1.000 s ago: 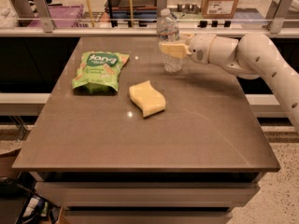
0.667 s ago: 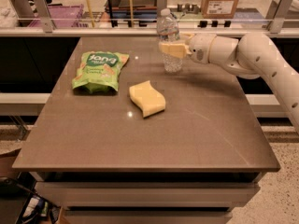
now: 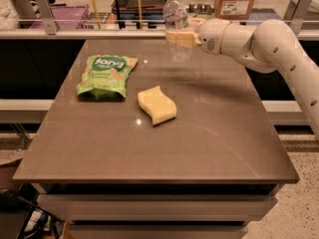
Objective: Place water bottle upright
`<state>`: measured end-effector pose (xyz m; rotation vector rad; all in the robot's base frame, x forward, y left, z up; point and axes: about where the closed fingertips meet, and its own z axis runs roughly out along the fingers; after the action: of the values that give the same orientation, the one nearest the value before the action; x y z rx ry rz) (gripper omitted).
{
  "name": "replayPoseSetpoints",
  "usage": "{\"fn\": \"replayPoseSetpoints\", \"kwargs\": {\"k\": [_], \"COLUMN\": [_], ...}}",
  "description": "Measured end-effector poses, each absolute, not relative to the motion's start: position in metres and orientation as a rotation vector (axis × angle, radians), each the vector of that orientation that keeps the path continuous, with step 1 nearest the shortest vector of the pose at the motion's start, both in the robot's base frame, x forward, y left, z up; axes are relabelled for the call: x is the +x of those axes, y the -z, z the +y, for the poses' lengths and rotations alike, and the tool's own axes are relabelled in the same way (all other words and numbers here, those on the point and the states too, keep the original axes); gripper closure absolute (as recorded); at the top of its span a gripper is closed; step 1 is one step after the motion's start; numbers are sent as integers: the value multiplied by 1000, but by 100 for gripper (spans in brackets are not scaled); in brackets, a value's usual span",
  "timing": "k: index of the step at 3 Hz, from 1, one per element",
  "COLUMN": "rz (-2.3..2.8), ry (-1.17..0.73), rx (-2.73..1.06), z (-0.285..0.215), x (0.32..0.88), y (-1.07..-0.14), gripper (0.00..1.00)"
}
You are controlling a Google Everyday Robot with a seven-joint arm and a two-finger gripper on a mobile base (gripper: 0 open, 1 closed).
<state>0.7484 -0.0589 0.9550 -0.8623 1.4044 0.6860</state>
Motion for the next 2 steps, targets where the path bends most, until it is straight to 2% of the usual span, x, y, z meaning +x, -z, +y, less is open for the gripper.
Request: {"fn": "replayPoseSetpoints", "kwargs": {"k": [2], "rz": [1342], "ry": [-698], "rx": [-847], "z": [-57], "x": [744], "y": [-964], "gripper": [100]}}
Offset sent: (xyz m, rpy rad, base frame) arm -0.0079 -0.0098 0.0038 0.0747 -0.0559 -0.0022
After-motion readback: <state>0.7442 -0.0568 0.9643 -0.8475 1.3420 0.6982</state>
